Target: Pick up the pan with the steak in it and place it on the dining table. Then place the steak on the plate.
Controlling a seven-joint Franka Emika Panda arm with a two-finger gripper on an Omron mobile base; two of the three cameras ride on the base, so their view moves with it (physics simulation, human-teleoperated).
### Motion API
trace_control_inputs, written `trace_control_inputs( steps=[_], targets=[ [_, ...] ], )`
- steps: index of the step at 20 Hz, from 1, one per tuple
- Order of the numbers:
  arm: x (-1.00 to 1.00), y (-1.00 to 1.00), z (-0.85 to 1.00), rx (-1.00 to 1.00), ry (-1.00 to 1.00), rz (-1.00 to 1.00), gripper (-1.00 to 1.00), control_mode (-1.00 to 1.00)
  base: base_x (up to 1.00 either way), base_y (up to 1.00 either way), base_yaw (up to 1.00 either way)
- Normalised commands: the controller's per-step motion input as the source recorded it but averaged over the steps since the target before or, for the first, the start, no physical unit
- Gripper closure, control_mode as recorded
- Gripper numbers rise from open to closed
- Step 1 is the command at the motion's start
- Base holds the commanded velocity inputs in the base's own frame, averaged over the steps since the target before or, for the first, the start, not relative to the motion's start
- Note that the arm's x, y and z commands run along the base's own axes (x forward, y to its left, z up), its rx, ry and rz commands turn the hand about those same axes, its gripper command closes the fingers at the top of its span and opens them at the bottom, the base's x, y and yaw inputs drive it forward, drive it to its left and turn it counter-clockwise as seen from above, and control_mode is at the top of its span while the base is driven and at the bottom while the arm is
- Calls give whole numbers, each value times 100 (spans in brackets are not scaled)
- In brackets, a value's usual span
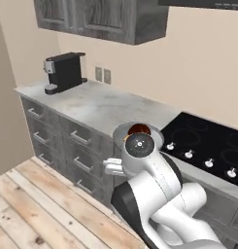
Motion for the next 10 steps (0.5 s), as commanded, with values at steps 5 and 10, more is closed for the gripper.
trace_control_inputs(
  steps=[5,10],
  targets=[
    [0,0,0,0,0,0,100,100,0,0,50],
    [0,0,0,0,0,0,100,100,0,0,50]
  ],
)
